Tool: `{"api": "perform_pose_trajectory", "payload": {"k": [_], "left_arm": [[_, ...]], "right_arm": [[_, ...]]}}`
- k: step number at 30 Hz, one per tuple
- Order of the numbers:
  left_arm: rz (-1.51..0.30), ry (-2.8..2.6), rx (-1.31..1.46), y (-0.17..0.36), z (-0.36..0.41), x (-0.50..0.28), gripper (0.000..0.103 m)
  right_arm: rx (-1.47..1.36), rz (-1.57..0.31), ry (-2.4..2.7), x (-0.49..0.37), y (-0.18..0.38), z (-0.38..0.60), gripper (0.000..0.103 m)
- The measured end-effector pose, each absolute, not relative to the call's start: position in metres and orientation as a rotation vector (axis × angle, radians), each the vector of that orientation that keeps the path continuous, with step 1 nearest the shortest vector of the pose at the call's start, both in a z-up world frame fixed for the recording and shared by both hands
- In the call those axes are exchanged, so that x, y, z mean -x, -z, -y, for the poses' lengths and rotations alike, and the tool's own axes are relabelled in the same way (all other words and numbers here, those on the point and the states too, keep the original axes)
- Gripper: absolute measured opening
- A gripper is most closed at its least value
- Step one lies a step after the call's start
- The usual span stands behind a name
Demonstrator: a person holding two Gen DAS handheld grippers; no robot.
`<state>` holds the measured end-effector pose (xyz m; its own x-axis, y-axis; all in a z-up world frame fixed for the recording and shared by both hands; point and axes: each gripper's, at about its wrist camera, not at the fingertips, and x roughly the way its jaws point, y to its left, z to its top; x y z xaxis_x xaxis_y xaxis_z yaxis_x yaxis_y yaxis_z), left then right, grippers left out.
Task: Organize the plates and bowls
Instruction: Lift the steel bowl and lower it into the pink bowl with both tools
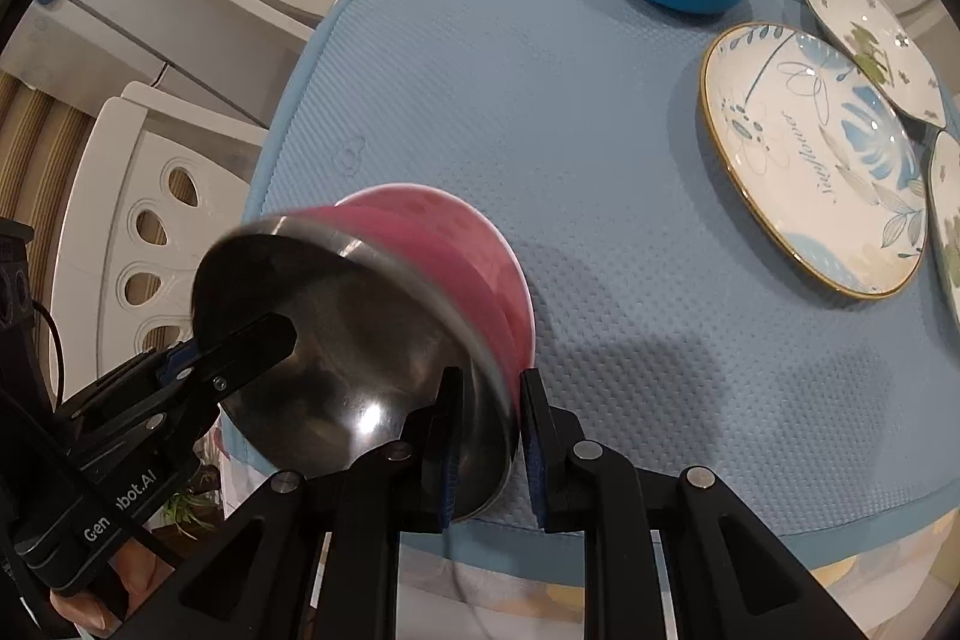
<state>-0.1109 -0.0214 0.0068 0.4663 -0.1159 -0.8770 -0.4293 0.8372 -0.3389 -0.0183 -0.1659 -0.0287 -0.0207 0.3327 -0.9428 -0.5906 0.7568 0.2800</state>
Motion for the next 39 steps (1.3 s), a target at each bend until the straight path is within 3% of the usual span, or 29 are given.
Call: {"api": "perform_pose_trajectory", "payload": {"k": [21,31,39], "left_arm": [[-1.112,-0.251,0.487,0.001,0.019,0.108,0.019],[-1.096,-0.264,0.535,-0.003,0.015,0.112,0.019],[-1.005,-0.218,0.517,-0.033,0.011,0.1,0.019]], "right_arm": [[0.245,-1.382,-0.738,0.02,0.034,0.152,0.017],[0.182,-1.453,-0.764,0.016,0.033,0.164,0.017],[0.201,-1.426,-0.747,0.007,0.02,0.165,0.018]]}}
